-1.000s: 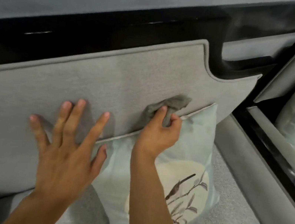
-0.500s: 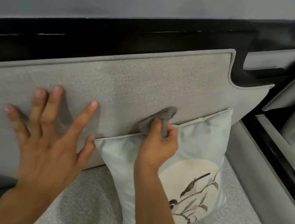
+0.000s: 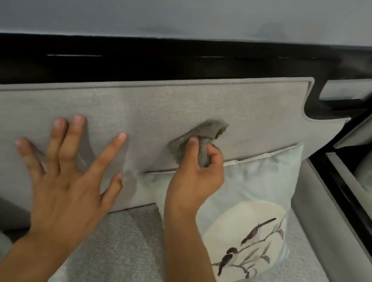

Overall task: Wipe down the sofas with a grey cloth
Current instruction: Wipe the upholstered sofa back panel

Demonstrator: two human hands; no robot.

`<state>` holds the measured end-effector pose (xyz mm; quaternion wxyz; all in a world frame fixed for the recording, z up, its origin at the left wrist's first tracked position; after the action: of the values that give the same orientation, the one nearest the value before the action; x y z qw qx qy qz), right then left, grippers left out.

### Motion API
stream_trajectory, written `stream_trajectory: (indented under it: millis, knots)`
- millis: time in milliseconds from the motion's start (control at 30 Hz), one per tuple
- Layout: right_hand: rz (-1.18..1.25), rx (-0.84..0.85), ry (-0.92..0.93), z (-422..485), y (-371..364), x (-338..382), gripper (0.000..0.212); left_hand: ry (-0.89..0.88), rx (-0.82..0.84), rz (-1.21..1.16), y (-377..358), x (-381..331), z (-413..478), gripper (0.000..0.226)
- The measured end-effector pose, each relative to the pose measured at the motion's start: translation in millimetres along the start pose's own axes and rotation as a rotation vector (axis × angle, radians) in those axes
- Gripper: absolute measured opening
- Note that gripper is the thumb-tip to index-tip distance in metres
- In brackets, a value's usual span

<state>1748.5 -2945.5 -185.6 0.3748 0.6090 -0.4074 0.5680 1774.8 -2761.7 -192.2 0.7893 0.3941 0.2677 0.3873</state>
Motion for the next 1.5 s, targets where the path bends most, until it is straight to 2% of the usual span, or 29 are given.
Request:
stream_trajectory:
  millis: [133,200,367,533,633,700,767,867,900,1033,1233,1300,1433,1500]
  knots:
    - [-0.152,0.207,-0.052,-43,-11,-34,0.006,0.005,0.006,-0.026,1,10,-4,0.074]
    - [-0.158,0.186,-0.023,-43,-10,-31,0.007,0.021,-0.013,-0.024,4,20,-7,0.069]
    - [-0.005,-0.034,0.118,-35,-21,6,0.008,0.042,-0.071,0.025,23,61,-10,0.065]
    - [-0.131,0.089,-0.068,-82,-39,-43,0.01,0.066,-0.108,0.028,33,79,-15,0.066]
    - [-0.172,0.093,-0.071,-86,-39,-52,0.01,0.072,-0.119,0.026,35,87,-21,0.064]
    - [-0.143,0.012,-0.006,-76,-31,-35,0.007,0.079,-0.126,0.01,39,94,-26,0.064]
    - [-0.078,-0.139,0.028,-46,-22,-16,0.01,0.072,-0.122,0.018,43,101,-30,0.065]
    - [0.154,-0.255,-0.097,2,-16,3,0.016,0.04,-0.112,0.044,44,104,-32,0.067]
    - [0.18,-0.24,-0.145,7,-17,2,0.019,0.041,-0.123,0.039,44,103,-32,0.068]
    - [0.016,-0.079,-0.244,-4,-7,-21,0.02,0.064,-0.173,0.005,39,99,-31,0.068]
    - [0.085,-0.205,-0.203,33,-3,-2,0.018,0.094,-0.18,-0.039,36,96,-31,0.065]
    - [-0.016,-0.122,-0.155,2,-9,-20,0.017,0.119,-0.181,-0.038,36,95,-31,0.064]
    - [-0.288,0.202,0.034,-90,-32,-48,0.011,0.099,-0.137,0.015,38,101,-32,0.065]
    - [-0.282,0.176,0.065,-108,-41,-45,0.008,0.069,-0.111,0.036,41,108,-35,0.067]
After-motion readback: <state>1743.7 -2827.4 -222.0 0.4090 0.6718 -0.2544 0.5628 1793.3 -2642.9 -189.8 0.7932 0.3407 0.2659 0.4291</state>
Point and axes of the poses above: each hand's wrist, its own z-axis towards the middle knuckle, its own y-axis out of the back of the hand, x = y × z, the point moved 2 cm from there along z, towards the middle knuckle, and after that the axes turned 9 degrees about -z, right-handed, at the moved point
